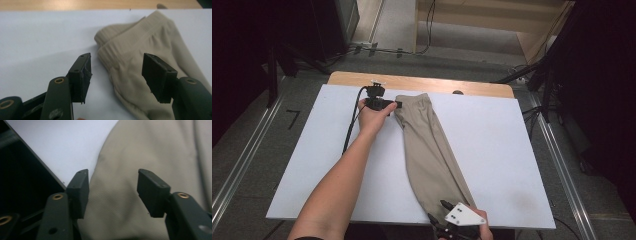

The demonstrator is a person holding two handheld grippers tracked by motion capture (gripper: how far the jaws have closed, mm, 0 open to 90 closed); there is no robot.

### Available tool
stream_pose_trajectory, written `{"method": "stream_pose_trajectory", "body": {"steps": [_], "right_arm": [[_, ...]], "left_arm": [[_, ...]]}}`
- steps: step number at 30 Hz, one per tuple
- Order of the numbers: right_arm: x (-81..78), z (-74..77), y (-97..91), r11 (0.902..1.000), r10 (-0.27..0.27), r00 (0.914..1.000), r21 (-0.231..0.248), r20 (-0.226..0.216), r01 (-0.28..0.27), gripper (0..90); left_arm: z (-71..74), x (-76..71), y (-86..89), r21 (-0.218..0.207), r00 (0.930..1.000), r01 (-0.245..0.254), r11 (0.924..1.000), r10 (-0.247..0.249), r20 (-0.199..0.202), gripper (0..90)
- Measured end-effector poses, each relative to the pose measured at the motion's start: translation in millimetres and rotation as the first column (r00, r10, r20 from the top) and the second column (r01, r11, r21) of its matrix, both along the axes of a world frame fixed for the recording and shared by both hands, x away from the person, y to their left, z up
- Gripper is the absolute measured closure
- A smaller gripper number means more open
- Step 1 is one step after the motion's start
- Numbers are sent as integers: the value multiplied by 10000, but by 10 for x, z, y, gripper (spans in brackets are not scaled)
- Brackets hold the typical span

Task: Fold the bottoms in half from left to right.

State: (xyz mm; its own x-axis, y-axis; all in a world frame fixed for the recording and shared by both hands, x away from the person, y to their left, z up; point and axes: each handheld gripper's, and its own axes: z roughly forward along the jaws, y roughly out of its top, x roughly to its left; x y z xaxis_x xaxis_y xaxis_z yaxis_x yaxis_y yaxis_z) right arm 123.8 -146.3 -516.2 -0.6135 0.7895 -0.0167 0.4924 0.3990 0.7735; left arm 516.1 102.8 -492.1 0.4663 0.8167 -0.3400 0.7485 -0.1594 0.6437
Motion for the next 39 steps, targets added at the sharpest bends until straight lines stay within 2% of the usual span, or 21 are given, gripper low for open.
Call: {"method": "stream_pose_trajectory", "body": {"steps": [2, 4, 5, 6, 8, 11, 13, 16, 19, 26, 27, 29, 30, 31, 34, 37, 39], "right_arm": [[40, -64, 62, 9985, -253, 9997, -489, -56, 250, 394], [75, -82, 38, 9983, -546, 9981, -201, -299, 541, 408], [75, -82, 38, 9983, -546, 9981, -201, -299, 541, 408], [95, -73, -24, 9965, -832, 9956, -151, -425, 826, 509], [106, -72, -60, 9967, -805, 9956, -117, -473, 800, 592], [123, -65, -114, 9979, -647, 9964, -68, -554, 644, 797], [141, -57, -138, 9984, -568, 9961, -24, -681, 568, 834], [170, -34, -144, 9981, -604, 9941, 81, -902, 614, 851], [146, -27, -100, 9979, -644, 9954, 10, -705, 646, 859], [160, 81, 165, 9998, -89, 9990, 186, -432, 97, 863], [160, 81, 165, 9998, -89, 9990, 186, -432, 97, 863], [177, 102, 287, 9995, 112, 9991, 307, -407, -99, 863], [185, 122, 415, 9988, 296, 9991, 391, -317, -283, 863], [189, 131, 463, 9987, 353, 9989, 391, -295, -341, 863], [206, 164, 666, 9970, 663, 9977, 411, -128, -657, 863], [233, 198, 853, 9948, 785, 9969, 660, -58, -780, 863], [251, 204, 960, 9939, 827, 9966, 733, -47, -821, 862]], "left_arm": [[-50, -3, -49, 86, 9998, -43, 10000, 44, -174, 428], [-67, -8, -77, 141, 9999, -74, 9999, 76, -154, 451], [-72, -16, -112, 172, 9999, -124, 9998, 125, -50, 451], [-80, -19, -139, 157, 9998, -190, 9997, 190, -13, 510], [-94, -18, -177, 189, 9994, -345, 9992, 345, 19, 570], [-111, -4, -174, -8, 9989, -452, 9990, 452, -83, 692], [-121, -2, -175, -21, 9992, -393, 9992, 393, -87, 783], [-87, 6, -168, -63, 9994, -354, 9994, 355, 50, 841], [3, 45, -163, -199, 9998, -182, 9996, 184, 109, 852], [355, 154, -150, 216, 9979, 210, 9995, -223, 600, 856], [355, 154, -150, 216, 9979, 210, 9995, -223, 600, 856], [440, 182, -114, 276, 9978, 235, 9993, -252, 608, 856], [494, 203, -80, 419, 9977, 291, 9987, -316, 598, 857], [514, 212, -62, 524, 9978, 291, 9982, -321, 584, 856], [531, 233, -21, 644, 9981, 302, 9975, -335, 513, 857], [509, 292, 36, 938, 9988, 349, 9950, -378, 300, 860], [502, 325, 44, 839, 9993, 286, 9961, -307, 234, 862]]}}
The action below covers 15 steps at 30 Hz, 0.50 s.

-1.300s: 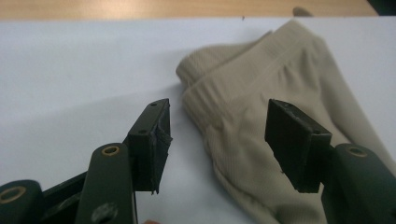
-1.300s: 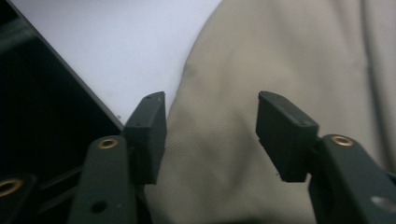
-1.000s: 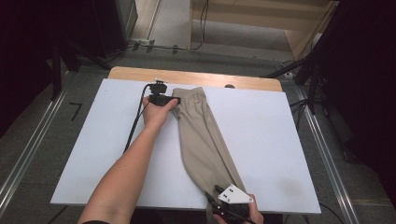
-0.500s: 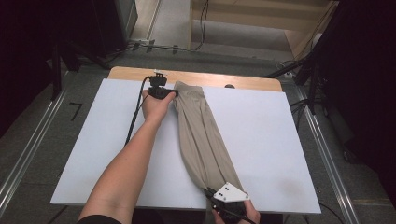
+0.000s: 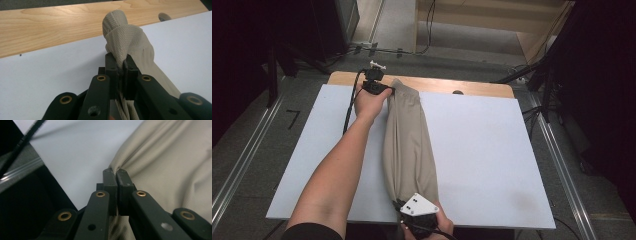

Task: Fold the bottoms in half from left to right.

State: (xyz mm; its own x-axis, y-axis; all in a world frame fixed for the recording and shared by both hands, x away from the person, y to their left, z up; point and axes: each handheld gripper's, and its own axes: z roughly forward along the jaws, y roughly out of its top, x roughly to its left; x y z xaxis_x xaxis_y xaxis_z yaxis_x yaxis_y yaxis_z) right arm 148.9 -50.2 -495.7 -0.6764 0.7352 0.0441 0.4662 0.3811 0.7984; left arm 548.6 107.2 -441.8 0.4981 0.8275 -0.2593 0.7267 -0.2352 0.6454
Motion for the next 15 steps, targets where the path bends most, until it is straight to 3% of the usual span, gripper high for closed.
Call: {"method": "stream_pose_trajectory", "body": {"steps": [4, 5, 6, 7, 8, 11, 13, 14, 15], "right_arm": [[8, 18, 140, 9997, -199, 9997, 168, 112, 197, 849], [11, 17, 132, 9993, -269, 9993, 273, 243, 262, 806], [16, 22, 109, 9989, -200, 9996, 432, 221, 190, 662], [16, 22, 109, 9989, -200, 9996, 432, 221, 190, 662], [41, 51, 29, 9982, -106, 9999, 587, 93, 100, 412], [70, 138, -188, 9977, -185, 9992, 662, 361, 161, 299], [102, 172, -278, 9977, -265, 9988, 629, 423, 239, 278], [151, 201, -364, 9979, -409, 9978, 526, 520, 382, 238], [324, 269, -579, 9958, -808, 9947, 472, 640, 778, 233]], "left_arm": [[-15, 36, -21, -165, 10000, -46, 9999, 47, 72, 850], [-15, 36, -21, -165, 10000, -46, 9999, 47, 72, 799], [-32, 30, -26, -90, 9992, -270, 9996, 272, 277, 651], [-32, 30, -26, -90, 9992, -270, 9996, 272, 277, 499], [-33, -5, 3, -271, 9987, -315, 9991, 326, 393, 399], [-10, -127, 104, -930, 9963, 170, 9955, -90, 853, 274], [-7, -177, 136, -952, 9950, 430, 9945, -340, 939, 168], [-14, -253, 175, -1064, 9923, 813, 9910, -705, 1021, 168], [-29, -377, 237, -1166, 9879, 1232, 9855, -1106, 1090, 113]]}}
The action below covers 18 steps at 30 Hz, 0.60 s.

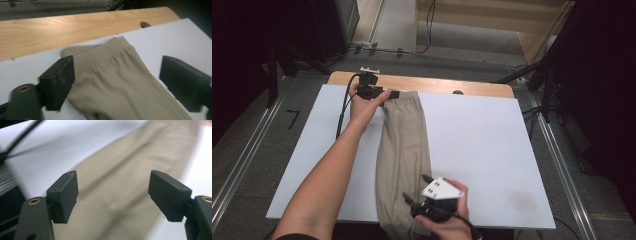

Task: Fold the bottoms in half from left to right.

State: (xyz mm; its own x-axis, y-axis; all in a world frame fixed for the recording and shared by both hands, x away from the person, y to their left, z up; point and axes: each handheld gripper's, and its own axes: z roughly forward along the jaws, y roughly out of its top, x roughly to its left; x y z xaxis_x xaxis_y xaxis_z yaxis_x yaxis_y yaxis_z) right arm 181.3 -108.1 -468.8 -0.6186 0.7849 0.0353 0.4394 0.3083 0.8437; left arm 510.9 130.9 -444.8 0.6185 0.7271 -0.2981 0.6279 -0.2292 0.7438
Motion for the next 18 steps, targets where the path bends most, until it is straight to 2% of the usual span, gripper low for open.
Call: {"method": "stream_pose_trajectory", "body": {"steps": [1, 2, 3, 4, 5, 6, 7, 8, 9, 10, 11, 12, 13, 14, 15, 16, 17, 18], "right_arm": [[79, 22, -66, 9999, -65, 10000, 91, -10, 66, 233], [79, 22, -66, 9999, -65, 10000, 91, -10, 66, 233], [190, 48, -143, 9997, -250, 9997, 78, -36, 250, 233], [469, 83, -283, 9977, -668, 9978, 83, -21, 668, 239], [568, 86, -320, 9967, -796, 9968, 122, -44, 797, 246], [699, 83, -357, 9945, -1032, 9946, 144, -78, 1033, 268], [861, 72, -393, 9926, -1167, 9930, 305, -188, 1172, 293], [960, 62, -412, 9926, -1135, 9931, 394, -293, 1146, 309], [1088, 46, -425, 9914, -1178, 9921, 524, -438, 1200, 323], [1088, 46, -425, 9914, -1178, 9921, 524, -438, 1200, 323], [1363, 19, -423, 9898, -1213, 9903, 672, -679, 1258, 393], [1453, 10, -414, 9895, -1236, 9899, 664, -697, 1283, 401], [1573, -3, -399, 9898, -1251, 9891, 586, -782, 1298, 442], [1573, -3, -399, 9898, -1251, 9891, 586, -782, 1298, 442], [1834, -46, -358, 9902, -1304, 9875, 381, -879, 1342, 524], [1920, -62, -346, 9905, -1321, 9870, 252, -911, 1349, 551], [2058, -87, -330, 9899, -1397, 9852, 88, -990, 1412, 608], [2138, -101, -326, 9893, -1455, 9844, -32, -991, 1459, 646]], "left_arm": [[-9, -81, 48, -221, 9998, 126, 9997, -123, 122, 82], [-9, -81, 48, -221, 9998, 126, 9997, -123, 122, 63], [-23, -194, 117, -556, 9996, 169, 9983, -155, 245, 63], [-41, -290, 165, -788, 9991, 312, 9964, -288, 302, 33], [-76, -457, 247, -1071, 9975, 607, 9924, -563, 435, 1], [-76, -457, 247, -1071, 9975, 607, 9924, -563, 435, 0], [-115, -666, 316, -941, 9952, 794, 9924, -735, 645, 0], [-131, -772, 357, -827, 9945, 759, 9937, -694, 785, 0], [-131, -772, 357, -827, 9945, 759, 9937, -694, 785, 0], [-152, -876, 398, -893, 9937, 803, 9928, -728, 847, 0], [-194, -1081, 474, -815, 9918, 941, 9922, -863, 943, 0], [-216, -1187, 516, -836, 9909, 989, 9916, -904, 993, 0], [-216, -1187, 516, -836, 9909, 989, 9916, -904, 993, 0], [-244, -1287, 558, -945, 9900, 1098, 9894, -1003, 994, 0], [-281, -1416, 601, -973, 9897, 1102, 9891, -1002, 1026, 0], [-303, -1489, 626, -879, 9898, 1085, 9902, -994, 1025, 0], [-379, -1662, 686, -813, 9902, 1106, 9905, -1028, 945, 0], [-417, -1734, 716, -619, 9906, 1021, 9928, -958, 972, 0]]}}
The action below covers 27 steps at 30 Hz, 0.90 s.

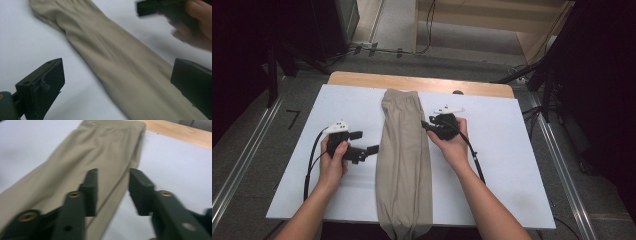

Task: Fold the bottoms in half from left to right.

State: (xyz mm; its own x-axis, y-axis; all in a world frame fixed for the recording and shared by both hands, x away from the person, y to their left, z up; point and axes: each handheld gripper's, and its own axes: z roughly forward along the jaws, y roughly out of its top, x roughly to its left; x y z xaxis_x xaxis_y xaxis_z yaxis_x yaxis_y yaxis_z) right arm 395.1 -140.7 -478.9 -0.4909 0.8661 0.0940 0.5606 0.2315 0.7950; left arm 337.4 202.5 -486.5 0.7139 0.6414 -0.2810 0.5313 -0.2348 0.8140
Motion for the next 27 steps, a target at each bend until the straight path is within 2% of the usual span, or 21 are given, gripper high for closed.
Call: {"method": "stream_pose_trajectory", "body": {"steps": [1, 2, 3, 4, 5, 7, 9, 10, 11, 12, 14, 17, 18, 20, 21, 24, 25, 27], "right_arm": [[0, 0, 0, 10000, 0, 10000, 0, 0, 0, 646], [226, -31, 9, 9994, -279, 9995, -213, -117, 277, 701], [298, -36, 10, 9991, -377, 9991, -186, -193, 373, 723], [298, -36, 10, 9991, -377, 9991, -186, -193, 373, 723], [390, -42, 8, 9991, -419, 9986, -119, -319, 416, 733], [676, -72, 21, 9985, -533, 9967, -162, -614, 524, 733], [804, -98, 41, 9972, -701, 9953, -309, -674, 682, 733], [804, -98, 41, 9972, -701, 9953, -309, -674, 682, 733], [950, -137, 66, 9956, -873, 9925, -406, -855, 841, 730], [1005, -157, 69, 9961, -844, 9921, -328, -930, 817, 725], [1096, -193, 79, 9970, -732, 9916, -311, -1062, 703, 723], [1185, -234, 90, 9919, -1130, 9876, -699, -1086, 1058, 723], [1200, -241, 89, 9915, -1194, 9874, -642, -1041, 1131, 723], [1258, -263, 98, 9936, -1120, 9860, -312, -1236, 1089, 720], [1258, -263, 98, 9936, -1120, 9860, -312, -1236, 1089, 720], [1307, -258, 145, 9959, -817, 9874, 268, -1353, 861, 705], [1330, -259, 201, 9968, -737, 9883, 199, -1339, 770, 703], [1352, -274, 249, 9964, -839, 9866, -237, -1397, 814, 703]], "left_arm": [[0, 0, 0, 0, 10000, 0, 10000, 0, 0, 0], [-72, -120, 70, 17, 10000, -70, 10000, 70, 21, 0], [-88, -163, 89, 214, 9999, -121, 9997, 120, 49, 0], [-88, -163, 89, 214, 9999, -121, 9997, 120, 49, 0], [-89, -208, 105, 475, 9996, -166, 9987, 155, 238, 0], [-97, -281, 155, 601, 9987, -233, 9979, 206, 464, 0], [-105, -320, 184, 455, 9985, -248, 9987, 225, 504, 0], [-105, -320, 184, 455, 9985, -248, 9987, 225, 504, 0], [-92, -348, 202, 499, 9975, -286, 9983, 253, 659, 0], [-88, -380, 235, 536, 9977, -306, 9981, 273, 617, 0], [-101, -401, 268, 498, 9981, -304, 9983, 277, 544, 0], [-115, -448, 303, 441, 9988, -182, 9989, 161, 467, 0], [-120, -457, 307, 404, 9987, -138, 9991, 118, 502, 0], [-127, -449, 304, 410, 9986, -122, 9991, 101, 511, 0], [-127, -449, 304, 410, 9986, -122, 9991, 101, 511, 0], [-133, -451, 303, 310, 9989, 11, 9995, -26, 465, 0], [-131, -453, 305, 307, 9988, 25, 9995, -39, 482, 0], [-134, -444, 311, 242, 9989, 27, 9997, -38, 457, 0]]}}
